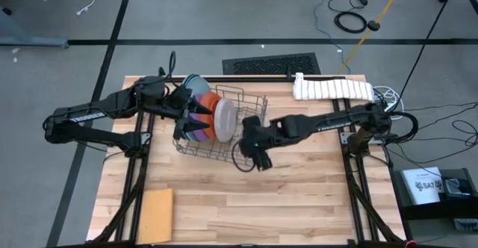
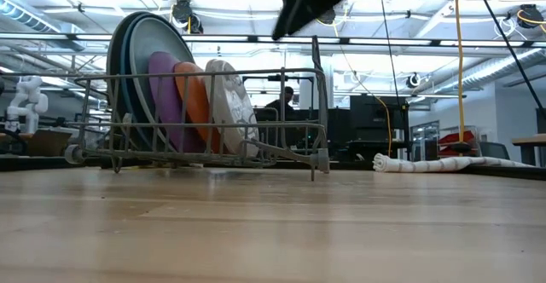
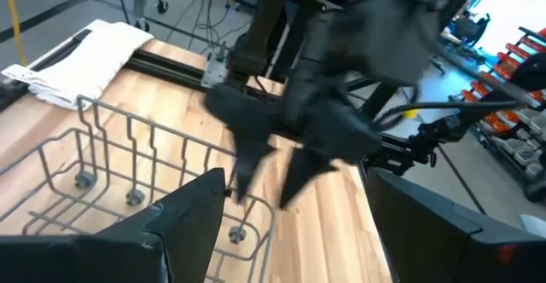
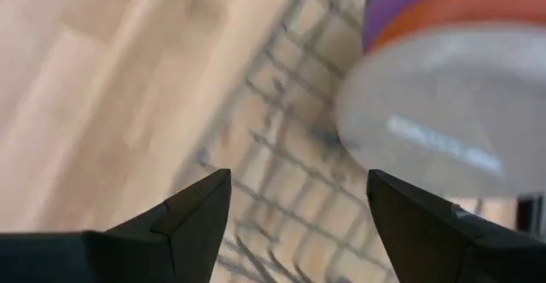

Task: Sort dishes
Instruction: Return to Home Position

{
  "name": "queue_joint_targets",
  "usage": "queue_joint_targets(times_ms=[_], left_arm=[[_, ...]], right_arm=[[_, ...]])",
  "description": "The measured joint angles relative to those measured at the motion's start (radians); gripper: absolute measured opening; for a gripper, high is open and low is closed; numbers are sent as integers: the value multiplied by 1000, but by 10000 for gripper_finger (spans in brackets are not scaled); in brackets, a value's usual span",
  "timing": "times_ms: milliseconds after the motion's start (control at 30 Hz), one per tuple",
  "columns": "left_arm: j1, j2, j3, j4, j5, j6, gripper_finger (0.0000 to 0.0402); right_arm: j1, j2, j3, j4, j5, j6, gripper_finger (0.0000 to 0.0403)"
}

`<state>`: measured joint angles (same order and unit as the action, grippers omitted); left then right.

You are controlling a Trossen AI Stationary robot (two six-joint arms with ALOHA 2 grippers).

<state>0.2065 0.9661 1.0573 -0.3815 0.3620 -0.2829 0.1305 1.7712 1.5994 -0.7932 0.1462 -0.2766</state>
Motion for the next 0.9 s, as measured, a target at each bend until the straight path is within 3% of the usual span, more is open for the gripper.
queue_joint_targets(times_ms=[233,333,433,533,633,767,900], left_arm=[[-1,-1,0,-33,-13,-16,283],[-37,-22,0,-75,-114,-10,267],[-99,-62,0,-135,-222,29,213],[-180,-115,-9,-130,-334,55,117],[-262,-187,-63,-33,-421,74,22],[-360,-299,-228,159,-489,120,4],[-426,-408,-454,347,-574,135,3]], right_arm=[[94,-1,-2,45,-20,25,261],[137,-8,-2,34,-15,62,222],[190,-17,-2,52,-9,73,136],[233,-21,-2,88,15,47,29],[250,-37,-2,140,81,60,7],[270,-128,-98,277,153,73,1],[295,-329,-345,539,213,90,1]])
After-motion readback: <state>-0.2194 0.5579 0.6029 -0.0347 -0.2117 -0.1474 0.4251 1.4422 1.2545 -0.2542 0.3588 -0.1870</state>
